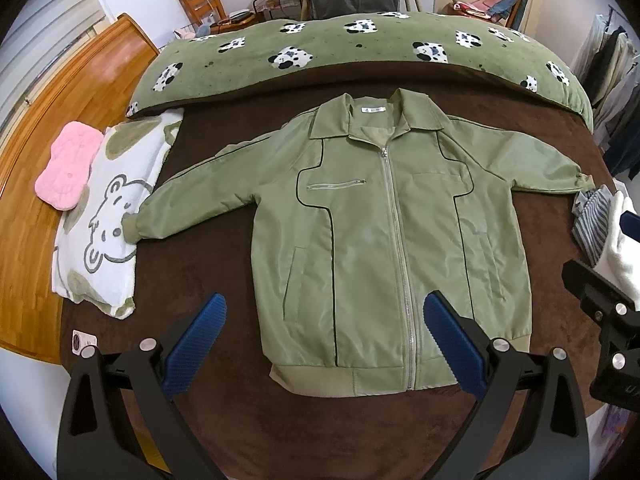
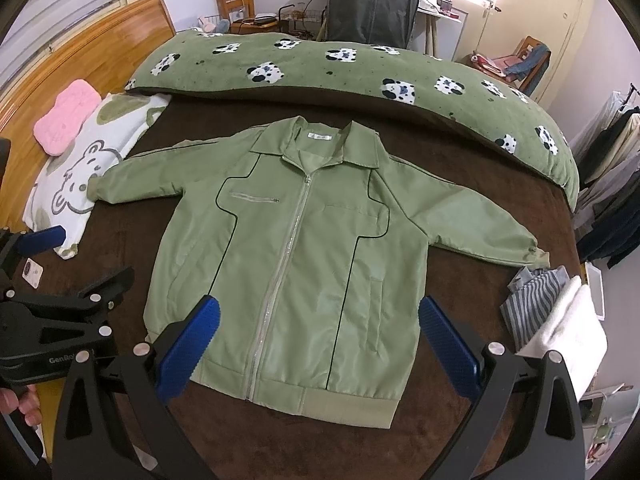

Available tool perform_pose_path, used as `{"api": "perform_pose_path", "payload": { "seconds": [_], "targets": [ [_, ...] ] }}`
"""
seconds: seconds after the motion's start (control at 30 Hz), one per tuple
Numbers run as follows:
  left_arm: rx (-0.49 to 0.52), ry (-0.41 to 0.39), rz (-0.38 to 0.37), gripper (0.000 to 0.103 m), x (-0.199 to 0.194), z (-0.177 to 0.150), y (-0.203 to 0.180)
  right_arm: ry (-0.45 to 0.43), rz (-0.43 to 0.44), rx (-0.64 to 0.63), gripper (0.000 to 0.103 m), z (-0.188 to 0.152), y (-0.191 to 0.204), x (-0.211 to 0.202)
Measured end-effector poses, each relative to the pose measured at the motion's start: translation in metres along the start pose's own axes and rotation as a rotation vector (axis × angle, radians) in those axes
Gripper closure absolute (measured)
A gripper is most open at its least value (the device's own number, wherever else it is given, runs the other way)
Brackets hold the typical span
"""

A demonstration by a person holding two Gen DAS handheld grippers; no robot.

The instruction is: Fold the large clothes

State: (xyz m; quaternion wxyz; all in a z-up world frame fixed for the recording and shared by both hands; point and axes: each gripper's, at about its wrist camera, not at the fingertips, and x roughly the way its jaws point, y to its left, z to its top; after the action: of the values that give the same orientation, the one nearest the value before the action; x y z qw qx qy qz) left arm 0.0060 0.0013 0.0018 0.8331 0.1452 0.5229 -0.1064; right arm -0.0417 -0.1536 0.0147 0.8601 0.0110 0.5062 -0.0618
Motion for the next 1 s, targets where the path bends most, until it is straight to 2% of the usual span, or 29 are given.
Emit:
{"api": "perform_pose_path", "payload": {
  "seconds": [1.0],
  "targets": [
    [-0.007,0.004,-0.012,0.006,-0.0006,-0.0035,0.0041,-0.005,-0.005,-0.005,0.006,-0.0012,-0.003,0.0035]
  ]
}}
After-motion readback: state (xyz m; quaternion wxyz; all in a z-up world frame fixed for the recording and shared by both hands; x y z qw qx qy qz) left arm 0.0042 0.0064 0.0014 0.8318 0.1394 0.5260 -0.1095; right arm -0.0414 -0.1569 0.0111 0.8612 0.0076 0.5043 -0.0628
